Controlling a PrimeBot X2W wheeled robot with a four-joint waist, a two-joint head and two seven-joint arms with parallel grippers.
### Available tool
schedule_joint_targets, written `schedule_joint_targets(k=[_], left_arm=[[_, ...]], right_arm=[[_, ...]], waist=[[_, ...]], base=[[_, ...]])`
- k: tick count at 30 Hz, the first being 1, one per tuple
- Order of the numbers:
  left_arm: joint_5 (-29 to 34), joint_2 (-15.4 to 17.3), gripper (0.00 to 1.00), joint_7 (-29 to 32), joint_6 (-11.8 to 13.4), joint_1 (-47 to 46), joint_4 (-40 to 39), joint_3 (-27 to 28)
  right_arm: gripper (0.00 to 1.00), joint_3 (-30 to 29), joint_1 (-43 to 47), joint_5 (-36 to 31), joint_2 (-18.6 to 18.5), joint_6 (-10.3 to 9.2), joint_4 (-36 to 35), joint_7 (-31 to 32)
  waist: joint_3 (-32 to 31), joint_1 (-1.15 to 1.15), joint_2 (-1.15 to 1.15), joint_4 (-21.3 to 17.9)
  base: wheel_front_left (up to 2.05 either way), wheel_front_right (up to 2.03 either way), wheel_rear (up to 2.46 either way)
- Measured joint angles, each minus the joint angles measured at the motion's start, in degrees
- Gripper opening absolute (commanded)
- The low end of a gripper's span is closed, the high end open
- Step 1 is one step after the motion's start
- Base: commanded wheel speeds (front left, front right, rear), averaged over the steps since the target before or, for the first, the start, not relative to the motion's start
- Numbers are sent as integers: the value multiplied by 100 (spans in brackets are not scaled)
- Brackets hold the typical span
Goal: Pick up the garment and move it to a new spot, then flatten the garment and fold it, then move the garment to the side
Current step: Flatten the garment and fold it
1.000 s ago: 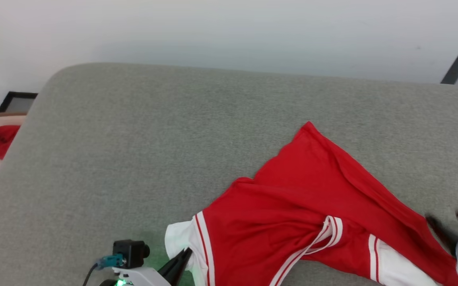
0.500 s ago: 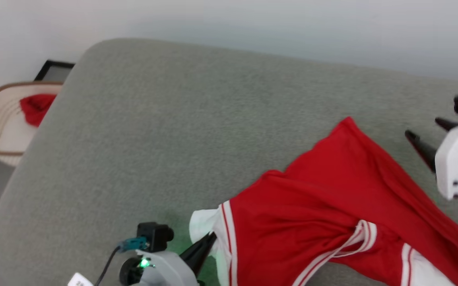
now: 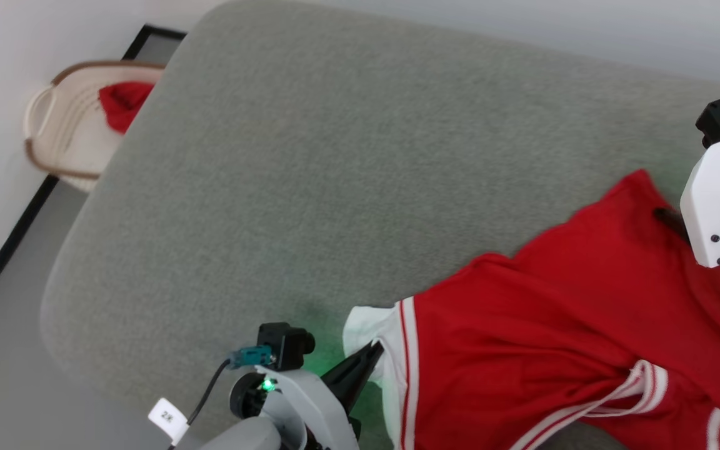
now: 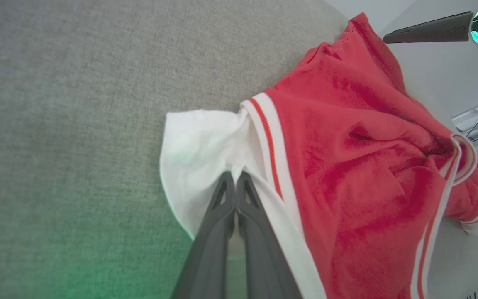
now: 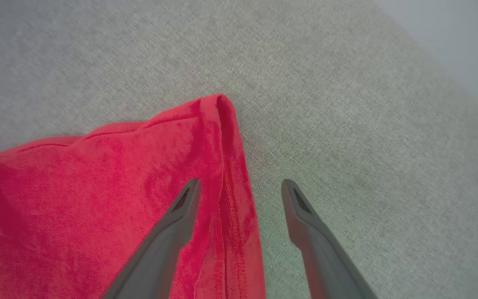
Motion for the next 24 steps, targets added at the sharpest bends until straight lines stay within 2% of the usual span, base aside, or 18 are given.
schedule_joint_targets(k=[8,9,10,17,24], left_arm=[[2,-222,0,-73,-137,-151,277,-26],[2,-237,0,-94,-152,-168,296,-25],[2,-249,0,-96,-160,-179,323,-29],[-9,-294,0,-140,-216,-215,475,-47],[-115,-236,0,-54,-244,-241,581,-69]], right_arm=[[100,620,-513,459,-44,0,706,412],[44,670,-574,510,-43,1,783,522],[0,759,-637,579,-44,0,808,655],[0,976,-893,821,23,1,1080,923],[0,1039,-994,817,275,2,1440,561]], waist=[[331,0,0,316],[362,0,0,343],[389,0,0,367],[432,0,0,389],[304,0,0,254]], base=[[0,0,0],[0,0,0],[0,0,0],[0,0,0],[0,0,0]])
